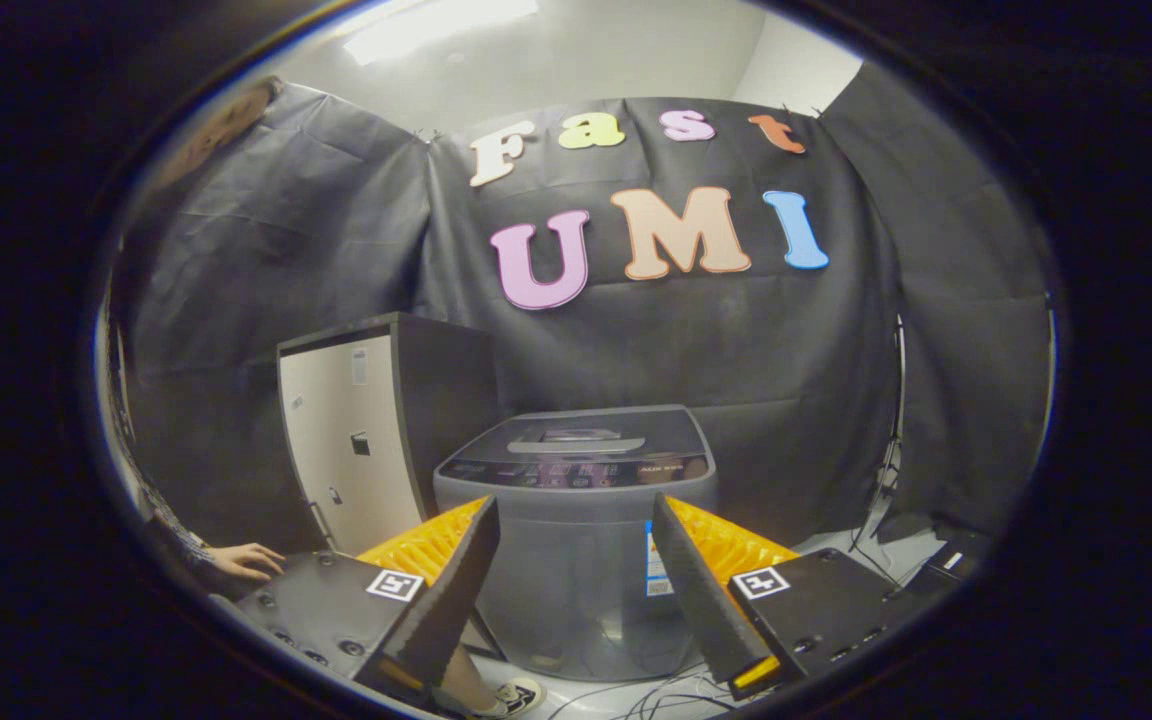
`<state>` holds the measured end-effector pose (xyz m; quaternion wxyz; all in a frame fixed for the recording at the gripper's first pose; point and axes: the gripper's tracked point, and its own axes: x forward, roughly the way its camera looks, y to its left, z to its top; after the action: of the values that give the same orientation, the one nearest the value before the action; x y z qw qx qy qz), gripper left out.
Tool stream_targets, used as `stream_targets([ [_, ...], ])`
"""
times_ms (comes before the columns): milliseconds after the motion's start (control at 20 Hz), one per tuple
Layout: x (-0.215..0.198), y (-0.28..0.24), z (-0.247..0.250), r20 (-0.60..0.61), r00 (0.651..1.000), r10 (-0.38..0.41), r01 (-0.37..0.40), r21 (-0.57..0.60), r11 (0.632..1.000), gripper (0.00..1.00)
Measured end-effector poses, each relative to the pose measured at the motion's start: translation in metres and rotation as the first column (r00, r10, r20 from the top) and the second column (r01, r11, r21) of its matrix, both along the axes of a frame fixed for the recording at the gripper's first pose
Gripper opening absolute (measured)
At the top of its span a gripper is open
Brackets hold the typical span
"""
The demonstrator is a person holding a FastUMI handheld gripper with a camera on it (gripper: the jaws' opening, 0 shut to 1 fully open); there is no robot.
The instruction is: Put the clothes into the washing machine and then close the washing machine lid.
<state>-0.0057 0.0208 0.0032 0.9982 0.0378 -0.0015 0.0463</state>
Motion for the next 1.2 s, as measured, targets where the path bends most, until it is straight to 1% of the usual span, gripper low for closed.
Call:
stream_targets([
  [300,0.006,0.006,-0.007,-0.053,0.997,0.060,-0.058,0.041,0.998,0.96],
  [400,0.013,0.006,-0.007,-0.052,0.996,0.067,-0.065,0.041,0.997,0.96],
  [600,0.022,-0.003,-0.007,-0.052,0.997,0.051,-0.048,0.054,0.997,0.97],
  [800,0.022,-0.012,-0.001,-0.014,1.000,-0.009,0.010,0.016,1.000,0.98],
  [950,0.021,-0.013,-0.001,-0.005,0.999,-0.047,0.046,-0.044,0.998,0.97],
  [1050,0.021,-0.007,-0.002,-0.006,0.999,-0.041,0.041,-0.080,0.996,0.97],
  [1200,0.019,-0.007,-0.003,-0.003,0.999,-0.038,0.038,-0.074,0.997,0.98],
])
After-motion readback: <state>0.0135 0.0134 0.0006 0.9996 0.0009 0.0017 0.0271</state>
